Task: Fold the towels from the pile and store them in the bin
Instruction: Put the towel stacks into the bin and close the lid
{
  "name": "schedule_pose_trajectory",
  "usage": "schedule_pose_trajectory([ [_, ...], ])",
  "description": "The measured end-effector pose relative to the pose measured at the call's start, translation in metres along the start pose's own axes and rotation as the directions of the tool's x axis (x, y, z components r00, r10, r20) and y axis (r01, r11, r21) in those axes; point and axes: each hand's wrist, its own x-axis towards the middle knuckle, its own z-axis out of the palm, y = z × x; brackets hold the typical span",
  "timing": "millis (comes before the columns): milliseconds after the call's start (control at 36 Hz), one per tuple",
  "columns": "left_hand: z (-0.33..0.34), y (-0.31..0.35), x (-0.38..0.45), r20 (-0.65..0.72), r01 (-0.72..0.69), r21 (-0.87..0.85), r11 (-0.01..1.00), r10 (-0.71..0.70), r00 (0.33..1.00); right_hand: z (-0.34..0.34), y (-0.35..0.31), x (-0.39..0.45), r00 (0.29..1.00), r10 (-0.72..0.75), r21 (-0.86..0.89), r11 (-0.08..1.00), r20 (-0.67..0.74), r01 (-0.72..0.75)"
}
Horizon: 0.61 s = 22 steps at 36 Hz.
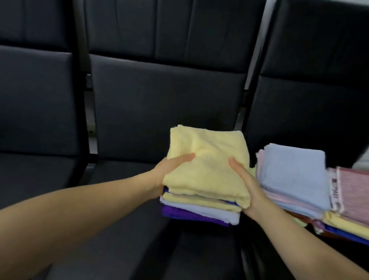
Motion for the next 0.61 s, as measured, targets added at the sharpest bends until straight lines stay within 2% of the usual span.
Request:
schedule_pose_trajectory([
  [139,0.062,0.092,-0.060,0.074,-0.073,0.057,0.996,0.068,0.995,-0.013,-0.100,-0.076,0.998,-0.014,-0.028,1.000,-0.054,0.013],
  [278,0.158,0.197,-0.138,0.126,-0.170,0.094,0.981,0.157,0.979,-0.044,-0.220,-0.179,0.982,-0.073,-0.031,0.997,-0.175,0.068],
  [389,0.249,0.257,-0.195,0.273,-0.204,0.119,0.972,0.166,0.948,-0.090,-0.299,-0.271,0.967,-0.118,0.027,0.991,-0.225,0.127],
  [528,0.336,0.286,-0.226,0.448,-0.172,0.174,0.970,0.078,0.891,-0.152,-0.358,-0.356,0.972,-0.144,-0.002,0.989,-0.187,0.146],
  [611,0.381,0.297,-0.228,0.530,-0.129,0.205,0.970,0.001,0.848,-0.185,-0.382,-0.391,0.967,-0.102,0.032,0.993,-0.234,0.112],
])
